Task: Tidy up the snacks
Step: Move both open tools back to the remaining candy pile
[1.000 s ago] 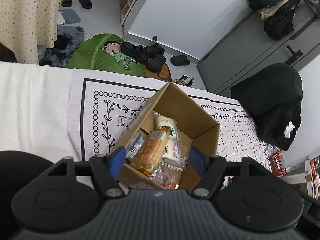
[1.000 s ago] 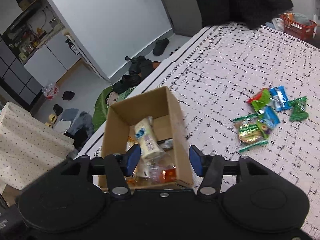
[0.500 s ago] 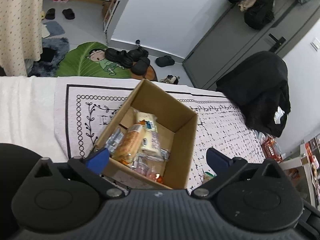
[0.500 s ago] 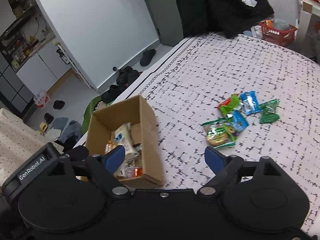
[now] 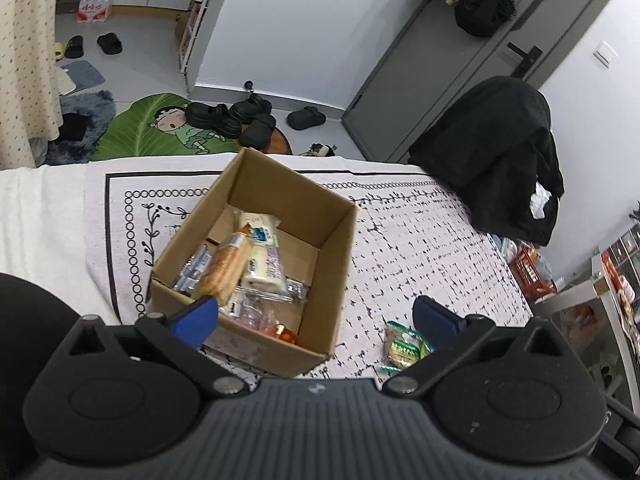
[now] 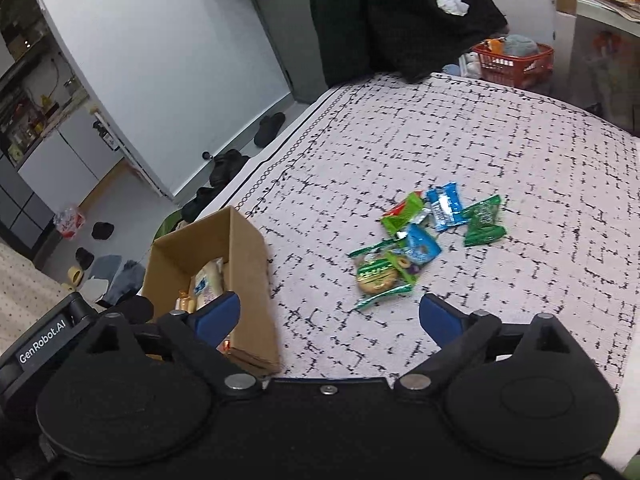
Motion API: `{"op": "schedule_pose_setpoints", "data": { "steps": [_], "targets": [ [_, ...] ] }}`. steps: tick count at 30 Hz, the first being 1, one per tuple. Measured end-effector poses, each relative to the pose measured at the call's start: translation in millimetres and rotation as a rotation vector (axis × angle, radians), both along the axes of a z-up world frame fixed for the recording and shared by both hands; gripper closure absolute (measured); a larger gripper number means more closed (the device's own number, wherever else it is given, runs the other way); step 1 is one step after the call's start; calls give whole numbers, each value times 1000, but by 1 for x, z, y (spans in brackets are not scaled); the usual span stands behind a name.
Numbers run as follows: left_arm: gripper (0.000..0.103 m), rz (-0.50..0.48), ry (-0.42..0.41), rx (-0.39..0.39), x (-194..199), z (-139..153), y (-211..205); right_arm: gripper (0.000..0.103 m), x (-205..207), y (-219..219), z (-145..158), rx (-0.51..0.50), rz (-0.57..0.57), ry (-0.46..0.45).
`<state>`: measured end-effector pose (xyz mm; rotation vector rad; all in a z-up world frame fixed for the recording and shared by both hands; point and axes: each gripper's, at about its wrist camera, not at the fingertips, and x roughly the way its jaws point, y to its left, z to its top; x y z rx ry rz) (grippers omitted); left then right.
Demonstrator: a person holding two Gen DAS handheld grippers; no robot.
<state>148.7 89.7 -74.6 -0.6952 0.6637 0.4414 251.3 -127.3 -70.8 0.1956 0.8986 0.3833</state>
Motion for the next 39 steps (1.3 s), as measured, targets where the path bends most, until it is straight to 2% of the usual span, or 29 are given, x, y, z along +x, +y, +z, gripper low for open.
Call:
{"op": "schedule_pose_setpoints", "data": {
  "steps": [18,39],
  "targets": [
    [0,-107,21,72,18,2,-52,4,5,-66,-5,23,-50,-24],
    [0,-194,100,72,49,-21,-101,4,29,-116,-21,22,-80,5]
  ]
}}
